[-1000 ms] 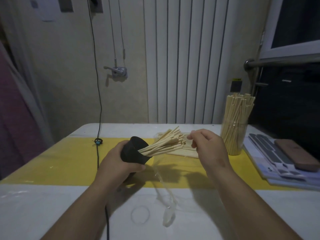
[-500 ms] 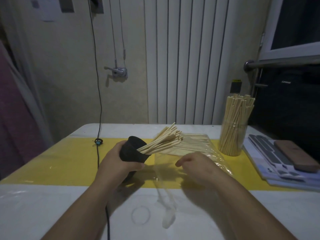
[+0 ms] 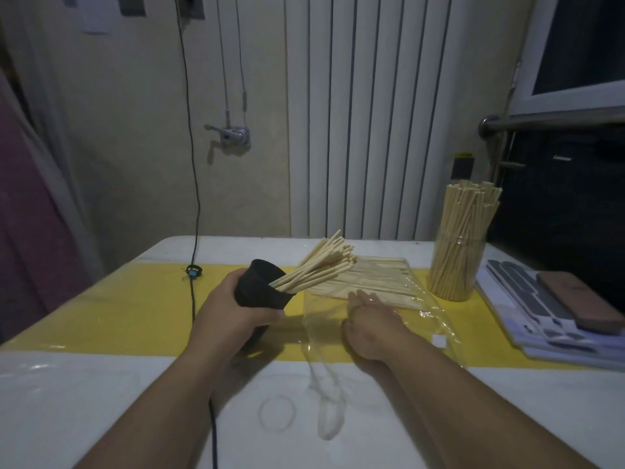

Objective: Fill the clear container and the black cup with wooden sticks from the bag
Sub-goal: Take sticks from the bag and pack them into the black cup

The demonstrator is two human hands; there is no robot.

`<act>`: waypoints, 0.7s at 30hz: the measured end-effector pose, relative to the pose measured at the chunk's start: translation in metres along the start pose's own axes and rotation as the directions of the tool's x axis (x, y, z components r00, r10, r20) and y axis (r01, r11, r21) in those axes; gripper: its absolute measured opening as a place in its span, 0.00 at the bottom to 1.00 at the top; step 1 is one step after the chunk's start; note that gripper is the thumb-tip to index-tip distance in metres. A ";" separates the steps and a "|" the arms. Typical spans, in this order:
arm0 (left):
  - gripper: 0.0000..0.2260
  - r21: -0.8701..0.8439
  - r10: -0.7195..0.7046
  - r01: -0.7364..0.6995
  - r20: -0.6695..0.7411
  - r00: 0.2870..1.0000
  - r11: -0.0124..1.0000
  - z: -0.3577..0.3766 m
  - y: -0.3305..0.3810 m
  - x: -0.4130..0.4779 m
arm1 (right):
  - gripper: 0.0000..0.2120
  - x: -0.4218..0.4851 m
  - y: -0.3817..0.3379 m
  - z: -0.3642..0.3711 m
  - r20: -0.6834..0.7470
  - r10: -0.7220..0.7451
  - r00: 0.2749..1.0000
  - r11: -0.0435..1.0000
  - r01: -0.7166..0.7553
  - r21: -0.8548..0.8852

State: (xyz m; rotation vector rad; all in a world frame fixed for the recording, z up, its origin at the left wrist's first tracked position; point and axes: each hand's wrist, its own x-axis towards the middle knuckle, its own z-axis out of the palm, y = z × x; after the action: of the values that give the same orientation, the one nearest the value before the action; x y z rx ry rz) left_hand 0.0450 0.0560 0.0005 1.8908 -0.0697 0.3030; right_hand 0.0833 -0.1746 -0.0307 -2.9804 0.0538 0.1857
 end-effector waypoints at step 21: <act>0.27 -0.027 -0.020 0.020 0.019 1.000 0.999 -0.001 0.002 -0.001 | 0.24 0.031 -0.008 -0.014 -0.132 0.183 0.974 0.982 -0.188 -0.024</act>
State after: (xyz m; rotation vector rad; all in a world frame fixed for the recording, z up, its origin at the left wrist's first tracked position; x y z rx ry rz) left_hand 0.0438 0.0564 0.0025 1.8668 -0.0667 0.2699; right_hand 0.1166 -0.1695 -0.0201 -3.0176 0.3487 0.0143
